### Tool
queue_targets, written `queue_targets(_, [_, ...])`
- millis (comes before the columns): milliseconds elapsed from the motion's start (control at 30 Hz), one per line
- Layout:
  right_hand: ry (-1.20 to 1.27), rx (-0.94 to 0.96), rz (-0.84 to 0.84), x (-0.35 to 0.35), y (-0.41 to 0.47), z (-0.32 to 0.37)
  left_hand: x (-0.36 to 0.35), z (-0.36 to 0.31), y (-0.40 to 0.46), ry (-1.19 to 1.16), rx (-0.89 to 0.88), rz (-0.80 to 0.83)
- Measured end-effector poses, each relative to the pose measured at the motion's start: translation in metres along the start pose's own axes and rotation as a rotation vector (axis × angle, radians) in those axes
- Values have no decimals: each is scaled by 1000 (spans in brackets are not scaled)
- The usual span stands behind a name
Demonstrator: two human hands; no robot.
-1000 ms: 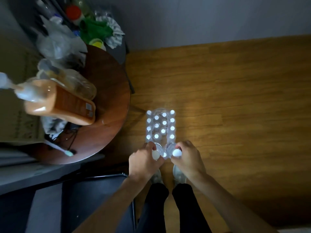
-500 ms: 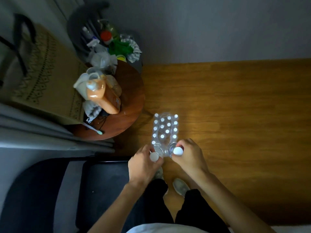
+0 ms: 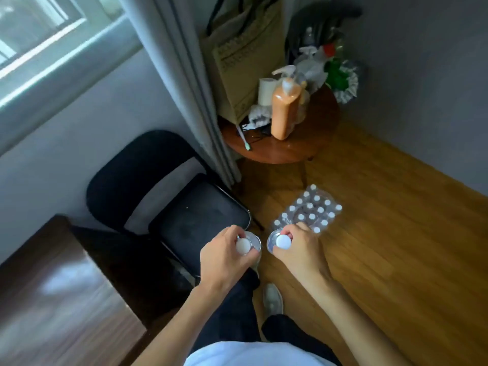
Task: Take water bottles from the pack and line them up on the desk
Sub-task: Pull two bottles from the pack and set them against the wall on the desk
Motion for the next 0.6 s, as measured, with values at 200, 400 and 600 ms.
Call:
queue_targets(200, [-185, 178, 113, -42, -27, 76, 30, 59, -87, -145, 143, -226])
queue_targets(400, [-273, 349, 273, -109, -67, 145, 44, 134, -188, -273, 283, -444])
queue_targets(600, [-362, 528, 432, -186, -132, 217, 40, 215, -305, -337, 472, -581])
Point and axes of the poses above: each hand's wrist, its own y-axis towards the middle knuckle, its own x-axis out of the back of the hand, z = x × y, the point moved 8 cm from there along y, towards the middle knuckle, and after that the axes turned 15 degrees about z, right-handed, at the moved point
